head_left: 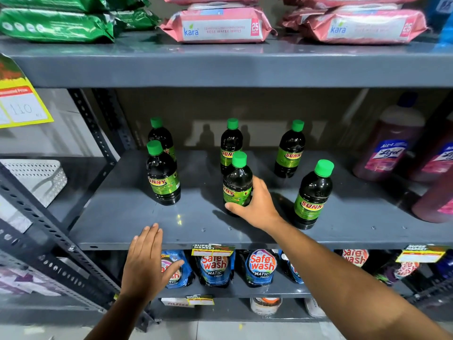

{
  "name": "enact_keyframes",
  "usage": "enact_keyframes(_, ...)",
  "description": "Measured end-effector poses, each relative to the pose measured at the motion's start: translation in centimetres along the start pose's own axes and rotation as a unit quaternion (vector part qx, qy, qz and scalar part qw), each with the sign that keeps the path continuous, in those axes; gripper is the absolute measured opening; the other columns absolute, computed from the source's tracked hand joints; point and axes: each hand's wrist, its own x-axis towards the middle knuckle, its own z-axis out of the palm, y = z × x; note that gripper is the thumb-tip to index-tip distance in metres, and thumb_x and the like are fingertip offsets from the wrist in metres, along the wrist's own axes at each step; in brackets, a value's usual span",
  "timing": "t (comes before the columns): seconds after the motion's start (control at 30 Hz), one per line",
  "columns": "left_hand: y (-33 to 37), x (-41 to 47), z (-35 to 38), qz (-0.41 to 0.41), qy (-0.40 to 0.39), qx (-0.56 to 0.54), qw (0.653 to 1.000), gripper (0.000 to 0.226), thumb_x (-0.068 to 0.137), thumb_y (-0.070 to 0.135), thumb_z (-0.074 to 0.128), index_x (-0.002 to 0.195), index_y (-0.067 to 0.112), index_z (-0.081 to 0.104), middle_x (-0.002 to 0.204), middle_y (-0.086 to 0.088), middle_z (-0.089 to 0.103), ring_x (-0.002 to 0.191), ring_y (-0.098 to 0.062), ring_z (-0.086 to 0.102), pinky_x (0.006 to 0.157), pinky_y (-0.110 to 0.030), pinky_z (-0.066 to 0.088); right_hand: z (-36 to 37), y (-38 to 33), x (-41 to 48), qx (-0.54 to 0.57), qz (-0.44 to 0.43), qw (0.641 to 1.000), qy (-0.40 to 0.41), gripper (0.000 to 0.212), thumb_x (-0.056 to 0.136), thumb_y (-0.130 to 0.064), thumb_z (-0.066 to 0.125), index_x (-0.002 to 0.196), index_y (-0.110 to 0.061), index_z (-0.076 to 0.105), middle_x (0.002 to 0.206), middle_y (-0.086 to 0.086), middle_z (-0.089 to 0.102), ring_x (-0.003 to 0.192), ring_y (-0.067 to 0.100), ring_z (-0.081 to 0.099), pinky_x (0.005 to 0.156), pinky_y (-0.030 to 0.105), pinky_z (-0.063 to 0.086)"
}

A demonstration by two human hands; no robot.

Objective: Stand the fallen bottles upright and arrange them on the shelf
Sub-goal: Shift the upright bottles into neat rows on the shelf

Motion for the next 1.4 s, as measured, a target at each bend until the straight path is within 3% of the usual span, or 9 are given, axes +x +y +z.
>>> enact_keyframes(0.1,-0.1,-0.1,0.1,0.001,-0.004,0.001,1.000,0.097,0.077,0.072,0.046,0.135,-0.005,0.048,0.143,-0.023,0.048,0.130,-0.041,0.048,0.108,-0.053,0.036,0.0,0.2,0.1,-0.009,0.006,1.000,0.004,0.069,0.063,-0.036,0.085,0.121,-0.025,0.051,0.114,-0.005,0.056,0.105,0.005,0.051,0.087,0.020,0.041)
enact_keyframes(0.27,-0.3,-0.1,0.2,0.008,-0.004,0.003,1.000,0.100,0.076,0.074,0.046,0.136,-0.005,0.046,0.144,-0.023,0.047,0.131,-0.040,0.047,0.108,-0.054,0.036,-0.7,0.3,0.1,0.026,0.040,0.999,-0.021,0.059,0.061,-0.030,0.080,0.112,-0.036,0.049,0.099,-0.023,0.063,0.092,-0.016,0.057,0.069,0.002,0.041)
enact_keyframes(0.43,-0.3,-0.1,0.3,0.008,-0.009,0.002,1.000,0.101,0.076,0.075,0.046,0.137,-0.005,0.046,0.145,-0.023,0.046,0.132,-0.040,0.046,0.109,-0.054,0.035,-0.5,0.6,-0.1,0.042,0.048,0.998,-0.029,0.065,0.065,-0.023,0.081,0.124,-0.027,0.052,0.103,-0.021,0.063,0.096,-0.011,0.058,0.075,0.003,0.043)
enact_keyframes(0.77,-0.3,-0.2,0.1,0.013,-0.006,0.002,1.000,0.099,0.078,0.075,0.046,0.139,-0.004,0.044,0.146,-0.022,0.045,0.134,-0.039,0.045,0.109,-0.053,0.034,-1.4,0.2,-2.1,0.053,0.033,0.995,-0.077,0.056,0.067,-0.014,0.080,0.117,-0.025,0.055,0.103,-0.013,0.067,0.092,-0.008,0.062,0.075,0.008,0.044)
enact_keyframes(0.97,-0.3,-0.2,0.3,0.014,-0.007,0.003,1.000,0.100,0.078,0.075,0.047,0.140,-0.004,0.043,0.147,-0.022,0.043,0.135,-0.039,0.043,0.110,-0.054,0.033,-2.0,0.0,-4.1,0.069,0.010,0.990,-0.119,0.057,0.064,-0.017,0.075,0.118,-0.023,0.055,0.102,-0.006,0.070,0.094,0.006,0.066,0.081,0.022,0.051)
enact_keyframes(1.07,-0.3,-0.3,0.3,0.013,-0.004,-0.002,1.000,0.100,0.078,0.074,0.048,0.139,-0.004,0.043,0.147,-0.022,0.044,0.134,-0.039,0.043,0.110,-0.054,0.033,-2.0,-0.1,-4.2,0.078,0.006,0.988,-0.129,0.061,0.064,-0.017,0.074,0.122,-0.019,0.054,0.104,0.001,0.070,0.098,0.017,0.067,0.088,0.038,0.054)
enact_keyframes(1.13,-0.3,-0.2,0.2,0.013,-0.004,-0.002,1.000,0.100,0.077,0.074,0.047,0.139,-0.004,0.043,0.147,-0.023,0.044,0.134,-0.039,0.044,0.109,-0.054,0.033,-2.0,-0.1,-4.2,0.081,0.003,0.988,-0.135,0.063,0.065,-0.019,0.073,0.124,-0.021,0.052,0.105,0.000,0.070,0.099,0.017,0.067,0.090,0.042,0.053)
enact_keyframes(1.27,-0.3,-0.2,0.2,0.014,-0.013,0.000,1.000,0.101,0.077,0.075,0.047,0.140,-0.004,0.042,0.147,-0.022,0.043,0.135,-0.039,0.043,0.110,-0.054,0.033,-1.4,0.1,-4.9,0.066,-0.017,0.990,-0.122,0.069,0.065,-0.024,0.077,0.124,-0.044,0.046,0.114,-0.011,0.064,0.109,0.006,0.060,0.093,0.028,0.048)
enact_keyframes(1.4,-0.4,-0.2,0.1,0.014,-0.018,0.001,1.000,0.101,0.077,0.075,0.046,0.140,-0.004,0.042,0.147,-0.022,0.044,0.134,-0.039,0.044,0.109,-0.054,0.034,-0.5,1.0,-5.5,-0.005,-0.015,0.997,-0.071,0.075,0.061,-0.041,0.083,0.126,-0.036,0.045,0.118,-0.007,0.053,0.113,0.006,0.050,0.095,0.023,0.040)
